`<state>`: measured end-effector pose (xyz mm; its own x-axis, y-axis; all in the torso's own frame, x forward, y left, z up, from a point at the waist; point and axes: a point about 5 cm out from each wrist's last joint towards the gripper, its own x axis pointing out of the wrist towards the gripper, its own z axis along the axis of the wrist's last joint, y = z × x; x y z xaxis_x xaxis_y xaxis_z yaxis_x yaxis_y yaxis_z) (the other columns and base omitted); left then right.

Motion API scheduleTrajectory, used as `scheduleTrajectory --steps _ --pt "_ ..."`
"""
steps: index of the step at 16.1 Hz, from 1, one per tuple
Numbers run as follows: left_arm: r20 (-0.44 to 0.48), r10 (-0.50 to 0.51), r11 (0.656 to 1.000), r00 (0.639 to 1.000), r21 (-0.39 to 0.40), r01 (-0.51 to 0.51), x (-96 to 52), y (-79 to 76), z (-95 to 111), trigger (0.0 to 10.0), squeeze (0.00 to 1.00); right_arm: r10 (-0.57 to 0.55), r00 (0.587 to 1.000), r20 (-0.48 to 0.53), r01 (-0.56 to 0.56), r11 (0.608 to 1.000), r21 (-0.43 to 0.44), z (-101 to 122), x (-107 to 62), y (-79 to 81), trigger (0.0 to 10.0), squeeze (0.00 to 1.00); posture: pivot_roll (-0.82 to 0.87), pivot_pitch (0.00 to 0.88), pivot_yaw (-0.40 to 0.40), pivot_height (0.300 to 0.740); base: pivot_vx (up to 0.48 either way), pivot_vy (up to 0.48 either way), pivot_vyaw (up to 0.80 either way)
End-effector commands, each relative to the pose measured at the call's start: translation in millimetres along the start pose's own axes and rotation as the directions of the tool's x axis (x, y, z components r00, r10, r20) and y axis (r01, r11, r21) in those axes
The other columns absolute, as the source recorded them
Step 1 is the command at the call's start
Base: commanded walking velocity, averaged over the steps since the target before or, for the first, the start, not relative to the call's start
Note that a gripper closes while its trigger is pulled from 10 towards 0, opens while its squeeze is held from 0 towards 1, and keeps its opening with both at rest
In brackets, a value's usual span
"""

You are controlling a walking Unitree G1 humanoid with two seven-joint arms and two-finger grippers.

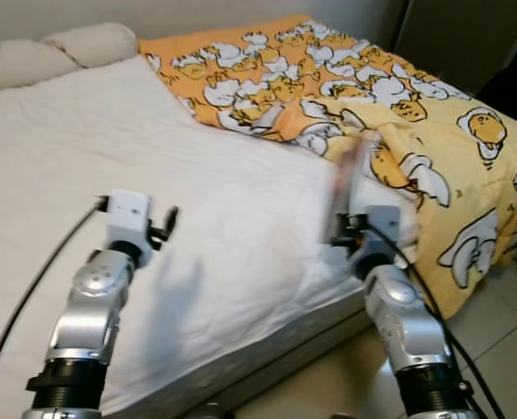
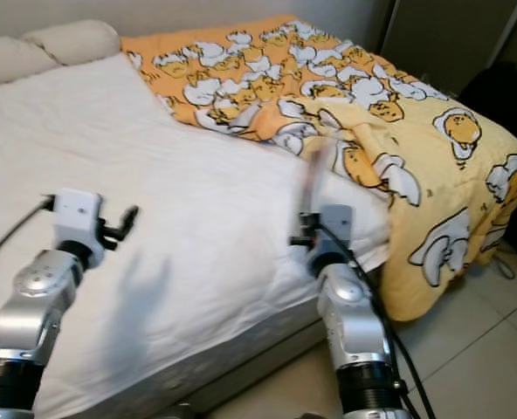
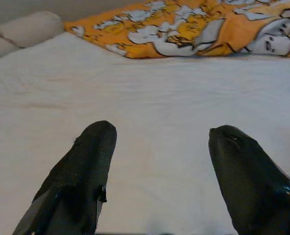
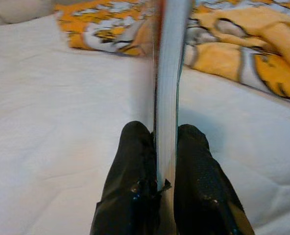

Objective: Clean up the room

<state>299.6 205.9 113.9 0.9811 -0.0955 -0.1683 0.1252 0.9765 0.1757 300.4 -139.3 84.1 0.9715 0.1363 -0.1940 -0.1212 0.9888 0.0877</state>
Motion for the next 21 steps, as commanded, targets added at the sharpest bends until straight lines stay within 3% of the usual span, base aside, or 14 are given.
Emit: scheduleTrajectory --steps 1,9,12,21 --pt "-0.001 -0.024 1.0 1.0 0.001 0.024 1.8 -8.7 1.3 10.0 0.0 0.009 0.999 0.05 -0.008 0.999 -0.037 13.1 0.7 -2.5 10.0 0.0 0.05 0.0 0.033 0.74 0.0 0.401 0.0" --pt "-0.004 -0.025 1.0 1.0 -0.004 0.025 2.3 -9.2 0.0 10.0 0.0 0.019 0.999 0.042 -0.017 0.998 -0.066 11.9 1.1 -0.2 10.0 0.0 0.05 0.0 0.034 0.74 0.0 0.399 0.69" --pt "-0.001 -0.024 1.0 1.0 -0.009 0.024 2.3 -9.1 0.0 10.0 0.0 0.002 0.999 0.046 0.0 0.999 -0.049 12.0 0.9 -2.3 10.0 0.0 0.05 0.0 0.033 0.74 0.0 0.384 0.14" --pt "0.024 -0.019 1.0 1.0 -0.013 0.019 2.7 -12.9 3.0 10.0 0.0 0.015 0.999 0.046 -0.013 0.999 -0.053 12.5 0.3 -2.9 10.0 0.0 0.05 0.0 0.033 0.74 0.0 0.0 0.0"
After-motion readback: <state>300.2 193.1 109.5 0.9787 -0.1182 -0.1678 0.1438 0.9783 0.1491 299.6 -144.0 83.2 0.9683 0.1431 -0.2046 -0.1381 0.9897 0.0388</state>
